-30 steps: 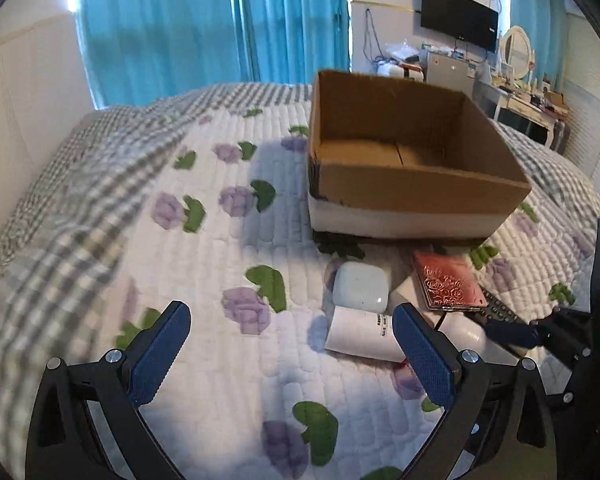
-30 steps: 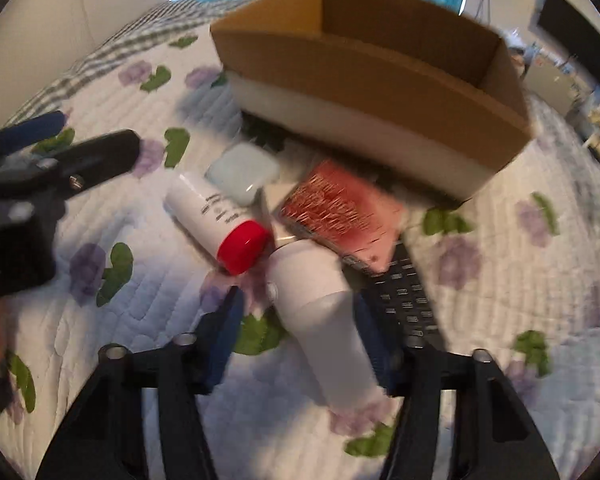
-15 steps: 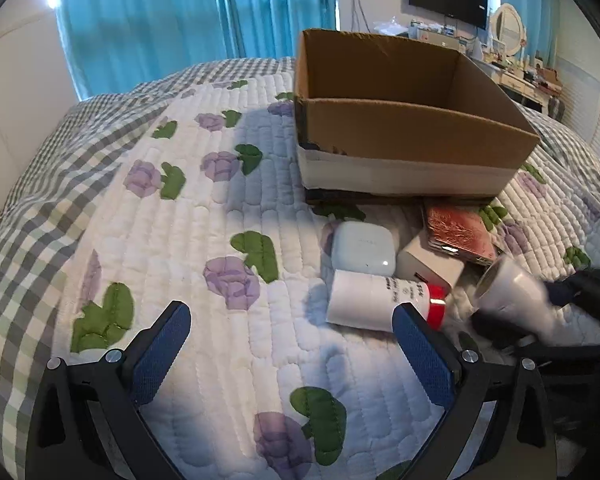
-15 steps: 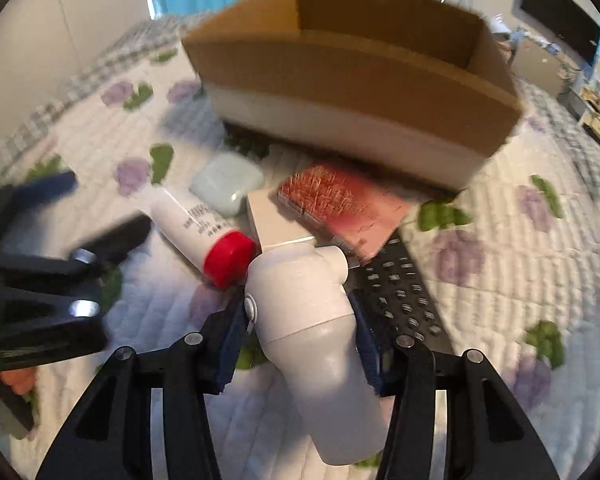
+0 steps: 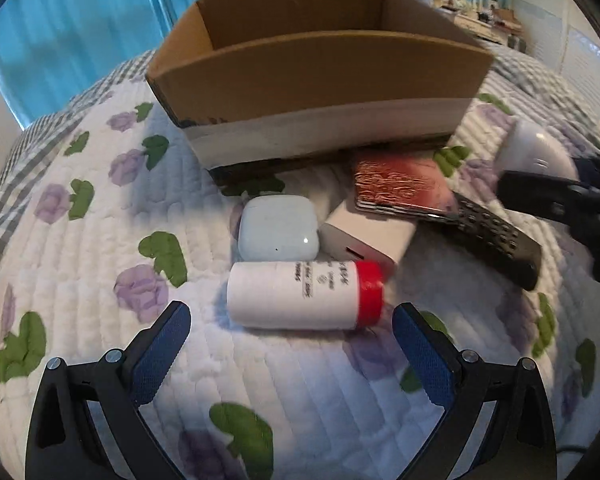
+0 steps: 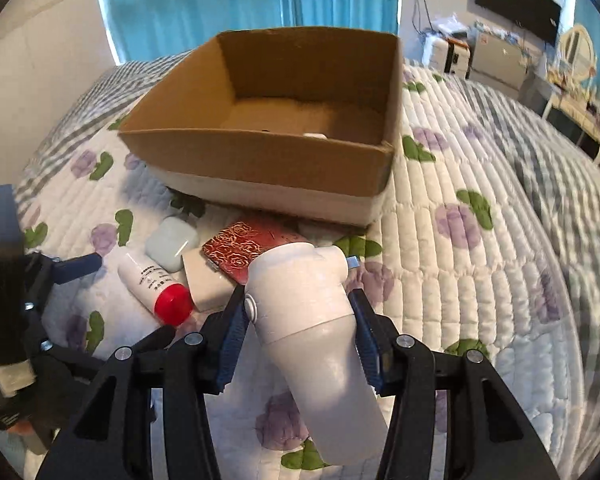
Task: Organize rigid objects
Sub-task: 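Grasp the large white bottle with right tool while left tool grasps the red-capped white tube, then lower the bottle and tube into the cardboard box and open both tools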
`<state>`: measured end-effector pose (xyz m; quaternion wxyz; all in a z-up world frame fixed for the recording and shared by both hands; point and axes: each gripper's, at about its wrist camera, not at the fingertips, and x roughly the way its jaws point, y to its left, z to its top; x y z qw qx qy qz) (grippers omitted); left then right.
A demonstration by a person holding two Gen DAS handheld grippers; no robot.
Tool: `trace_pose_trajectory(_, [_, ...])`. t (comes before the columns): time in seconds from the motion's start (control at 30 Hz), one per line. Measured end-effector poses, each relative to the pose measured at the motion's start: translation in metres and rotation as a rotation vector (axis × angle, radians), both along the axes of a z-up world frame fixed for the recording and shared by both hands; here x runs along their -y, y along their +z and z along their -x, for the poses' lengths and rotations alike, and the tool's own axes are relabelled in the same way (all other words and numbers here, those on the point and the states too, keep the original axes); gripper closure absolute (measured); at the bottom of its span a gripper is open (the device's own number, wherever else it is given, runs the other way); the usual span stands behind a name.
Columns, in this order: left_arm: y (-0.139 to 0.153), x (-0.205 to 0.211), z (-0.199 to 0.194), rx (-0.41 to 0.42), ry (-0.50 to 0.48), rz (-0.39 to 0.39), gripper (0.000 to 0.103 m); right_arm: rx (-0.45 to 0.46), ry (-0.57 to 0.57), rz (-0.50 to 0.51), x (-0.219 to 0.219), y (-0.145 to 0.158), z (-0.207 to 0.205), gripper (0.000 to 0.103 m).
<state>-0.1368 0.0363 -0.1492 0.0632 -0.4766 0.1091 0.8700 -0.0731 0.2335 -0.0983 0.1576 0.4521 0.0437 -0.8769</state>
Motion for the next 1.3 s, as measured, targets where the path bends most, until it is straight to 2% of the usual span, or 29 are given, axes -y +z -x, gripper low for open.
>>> trace_pose_trajectory(0.17, [-0.013, 0.005, 0.020, 0.051, 0.047, -0.029, 0.000, 0.018, -0.014, 0.012, -0.006, -0.007, 0.000, 0.053])
trace_pose_trajectory(0.27, [-0.016, 0.004, 0.021, 0.045, 0.028, -0.046, 0.000, 0.022, -0.010, 0.003, -0.002, -0.010, -0.001, 0.053])
trace_pose_trajectory(0.33, [-0.013, -0.001, 0.016, 0.027, -0.008, -0.048, 0.006, 0.017, -0.009, 0.000, -0.001, -0.009, -0.002, 0.053])
trace_pose_trajectory(0.37, [-0.011, -0.003, 0.013, 0.015, -0.025, -0.051, 0.024, 0.014, -0.008, -0.003, 0.000, -0.009, -0.003, 0.053])
trace_pose_trajectory(0.47, [-0.008, -0.006, 0.007, 0.012, -0.053, -0.052, 0.026, 0.009, -0.010, -0.008, 0.000, -0.008, -0.005, 0.053])
trace_pose_trajectory(0.6, [0.002, -0.004, -0.002, -0.015, -0.041, -0.057, 0.026, -0.008, -0.011, -0.016, 0.001, 0.000, -0.012, 0.053])
trace_pose_trajectory(0.77, [0.038, 0.002, -0.018, -0.071, 0.010, -0.086, 0.026, -0.047, -0.016, -0.026, 0.000, 0.024, -0.023, 0.053])
trace_pose_trajectory(0.93, [0.088, 0.003, -0.020, -0.154, 0.045, -0.091, 0.026, -0.118, -0.027, -0.037, 0.000, 0.066, -0.030, 0.053])
trace_pose_trajectory(1.13, [0.149, 0.011, -0.005, -0.246, 0.058, -0.117, 0.026, -0.208, -0.021, -0.046, 0.008, 0.123, -0.021, 0.053])
trace_pose_trajectory(1.3, [0.184, 0.007, 0.022, -0.327, 0.056, -0.096, 0.026, -0.270, -0.010, -0.043, 0.015, 0.155, -0.002, 0.053])
